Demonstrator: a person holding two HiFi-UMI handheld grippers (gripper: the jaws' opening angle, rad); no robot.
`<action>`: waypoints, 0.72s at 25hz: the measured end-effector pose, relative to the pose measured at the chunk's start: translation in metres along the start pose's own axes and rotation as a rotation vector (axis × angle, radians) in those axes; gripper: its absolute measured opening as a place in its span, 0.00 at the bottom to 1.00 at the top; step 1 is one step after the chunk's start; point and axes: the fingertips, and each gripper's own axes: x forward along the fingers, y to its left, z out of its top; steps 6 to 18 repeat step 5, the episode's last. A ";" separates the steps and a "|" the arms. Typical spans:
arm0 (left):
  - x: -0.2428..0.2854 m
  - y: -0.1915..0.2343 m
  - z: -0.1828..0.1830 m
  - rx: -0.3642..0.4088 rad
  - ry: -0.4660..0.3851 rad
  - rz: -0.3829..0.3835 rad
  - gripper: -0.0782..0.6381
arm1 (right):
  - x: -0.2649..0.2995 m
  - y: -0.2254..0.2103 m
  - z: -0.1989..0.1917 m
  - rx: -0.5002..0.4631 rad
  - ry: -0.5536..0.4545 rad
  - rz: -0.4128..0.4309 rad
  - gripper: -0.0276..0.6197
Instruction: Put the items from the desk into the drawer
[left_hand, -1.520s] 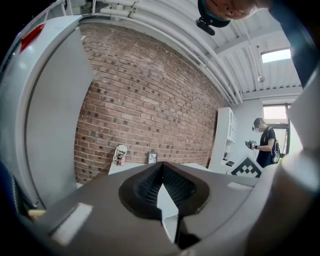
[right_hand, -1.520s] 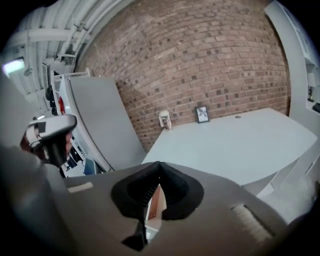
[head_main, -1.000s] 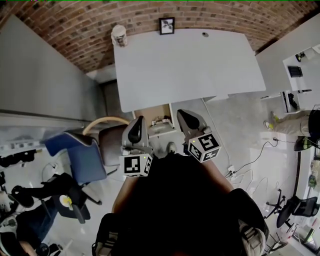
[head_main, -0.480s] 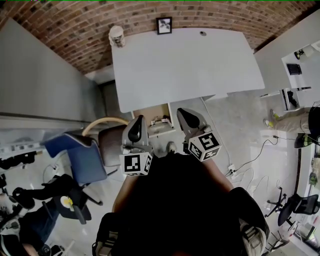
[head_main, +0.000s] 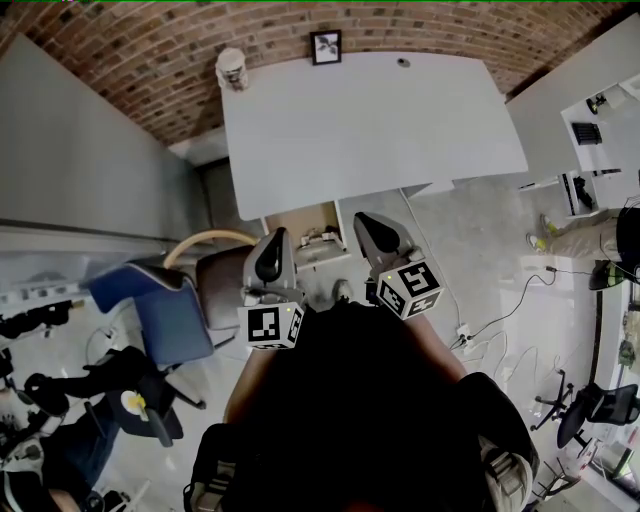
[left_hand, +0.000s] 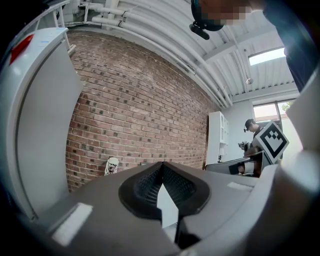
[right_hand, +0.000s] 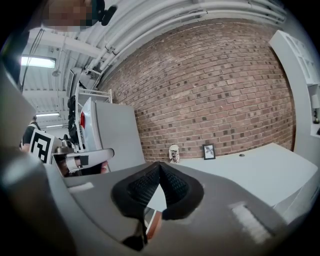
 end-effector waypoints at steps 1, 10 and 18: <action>-0.002 -0.001 0.000 0.001 0.000 -0.002 0.14 | -0.001 0.001 0.000 0.001 -0.001 0.000 0.05; -0.008 -0.003 -0.003 0.006 -0.010 -0.010 0.14 | -0.007 0.005 0.000 0.003 -0.008 -0.001 0.05; -0.008 -0.003 -0.003 0.006 -0.010 -0.010 0.14 | -0.007 0.005 0.000 0.003 -0.008 -0.001 0.05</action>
